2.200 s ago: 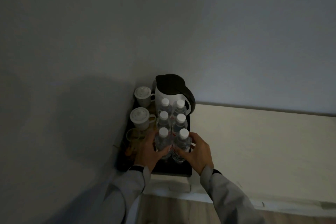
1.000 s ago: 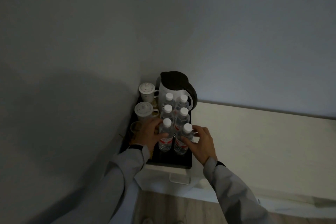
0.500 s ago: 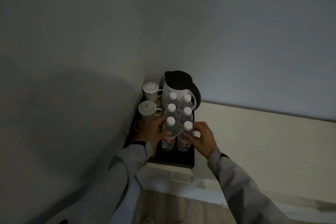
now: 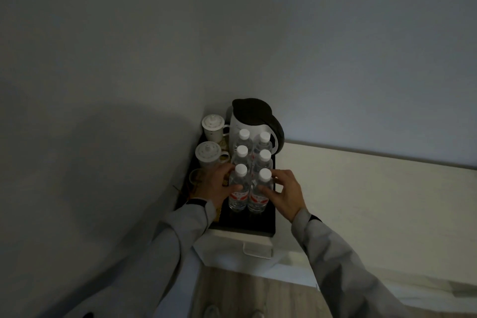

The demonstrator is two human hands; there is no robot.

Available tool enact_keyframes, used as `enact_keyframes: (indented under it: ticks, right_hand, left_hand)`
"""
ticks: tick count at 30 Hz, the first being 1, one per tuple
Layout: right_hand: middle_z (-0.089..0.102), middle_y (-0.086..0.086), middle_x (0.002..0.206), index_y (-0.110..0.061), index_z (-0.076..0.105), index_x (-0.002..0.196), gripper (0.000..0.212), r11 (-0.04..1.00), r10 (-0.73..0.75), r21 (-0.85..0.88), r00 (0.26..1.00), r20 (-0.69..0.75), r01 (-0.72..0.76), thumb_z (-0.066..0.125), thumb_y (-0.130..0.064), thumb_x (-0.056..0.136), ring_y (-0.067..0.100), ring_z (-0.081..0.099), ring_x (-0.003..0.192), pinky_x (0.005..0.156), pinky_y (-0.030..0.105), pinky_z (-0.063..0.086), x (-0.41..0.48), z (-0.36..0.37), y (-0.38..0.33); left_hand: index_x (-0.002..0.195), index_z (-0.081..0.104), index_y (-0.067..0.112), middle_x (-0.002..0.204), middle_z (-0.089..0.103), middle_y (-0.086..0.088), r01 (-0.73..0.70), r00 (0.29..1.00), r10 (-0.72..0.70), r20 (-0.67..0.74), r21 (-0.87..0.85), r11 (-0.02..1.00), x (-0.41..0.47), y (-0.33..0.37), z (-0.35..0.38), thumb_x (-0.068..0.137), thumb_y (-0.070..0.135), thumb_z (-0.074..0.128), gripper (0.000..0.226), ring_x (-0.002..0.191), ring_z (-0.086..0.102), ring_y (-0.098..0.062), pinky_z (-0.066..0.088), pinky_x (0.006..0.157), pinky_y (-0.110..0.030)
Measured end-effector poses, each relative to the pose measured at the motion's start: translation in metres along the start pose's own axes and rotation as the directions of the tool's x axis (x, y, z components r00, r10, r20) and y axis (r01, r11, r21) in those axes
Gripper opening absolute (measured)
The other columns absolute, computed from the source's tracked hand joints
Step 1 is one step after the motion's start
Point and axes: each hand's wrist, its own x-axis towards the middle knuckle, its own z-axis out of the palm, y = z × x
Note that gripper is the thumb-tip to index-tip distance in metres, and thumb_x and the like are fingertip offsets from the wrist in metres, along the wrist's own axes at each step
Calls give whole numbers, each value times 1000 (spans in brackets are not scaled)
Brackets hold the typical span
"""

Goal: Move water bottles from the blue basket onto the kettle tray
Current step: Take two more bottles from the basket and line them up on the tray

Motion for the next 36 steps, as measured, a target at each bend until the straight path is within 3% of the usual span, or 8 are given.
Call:
enact_keyframes:
  ticks: [2, 7, 10, 17, 25, 30, 36]
  right_hand:
    - [56, -3, 104, -26, 64, 117, 42, 1000, 22, -18, 1000, 11, -22, 81, -27, 79, 12, 54, 100, 86, 17, 47, 1, 0, 0]
    - [58, 9, 110, -23, 63, 122, 45, 998, 49, -29, 998, 39, -48, 79, -29, 81, 17, 55, 105, 92, 29, 51, -2, 1, -2]
    - [55, 7, 109, -24, 62, 122, 46, 997, 76, -7, 997, 21, -75, 80, -28, 80, 21, 57, 103, 93, 31, 51, -6, -1, -5]
    - [61, 4, 109, -23, 63, 122, 41, 998, 59, 0, 997, 49, -59, 76, -28, 84, 26, 53, 112, 94, 43, 51, -6, 1, -7]
    - [61, 10, 112, -25, 61, 124, 42, 997, 81, 4, 994, 69, -82, 75, -32, 84, 21, 53, 111, 95, 38, 51, -3, 1, -9]
    - [57, 11, 108, -23, 62, 121, 41, 995, 102, 0, 994, 45, -102, 76, -31, 84, 24, 56, 105, 93, 38, 52, -4, 2, -9]
    - [57, 11, 110, -24, 61, 120, 40, 994, 112, -6, 993, 41, -112, 75, -34, 84, 22, 56, 104, 92, 38, 53, -6, 3, -9]
  left_hand:
    - [123, 61, 16, 119, 56, 1, 3, 1000, -3, -3, -4, 1000, 0, 1, 1, 73, 16, 84, 55, 110, 60, -23, 50, 89, -32]
    - [125, 61, 15, 121, 60, -7, -1, 1000, 1, 17, 13, 1000, 1, 2, -1, 75, 16, 83, 54, 110, 61, -23, 53, 95, -40]
    - [125, 61, 15, 118, 59, 1, -13, 998, 13, 57, 12, 1000, 2, 7, -4, 76, 16, 82, 53, 110, 61, -22, 52, 96, -39]
    - [126, 60, 20, 127, 61, -4, -14, 999, 13, 32, 16, 1000, -3, 2, -4, 77, 21, 81, 53, 110, 62, -19, 55, 94, -39]
    - [129, 59, 18, 130, 61, -9, 2, 1000, -2, 4, 13, 1000, -3, 4, -2, 77, 18, 82, 56, 113, 62, -23, 54, 95, -41]
    - [130, 59, 22, 124, 62, 0, -22, 999, 22, 39, 0, 1000, -1, 5, -5, 80, 13, 78, 54, 113, 61, -19, 49, 92, -30]
    - [129, 60, 21, 119, 61, 4, -25, 998, 24, 58, 13, 1000, -2, 8, -7, 80, 11, 78, 53, 108, 61, -15, 50, 91, -29]
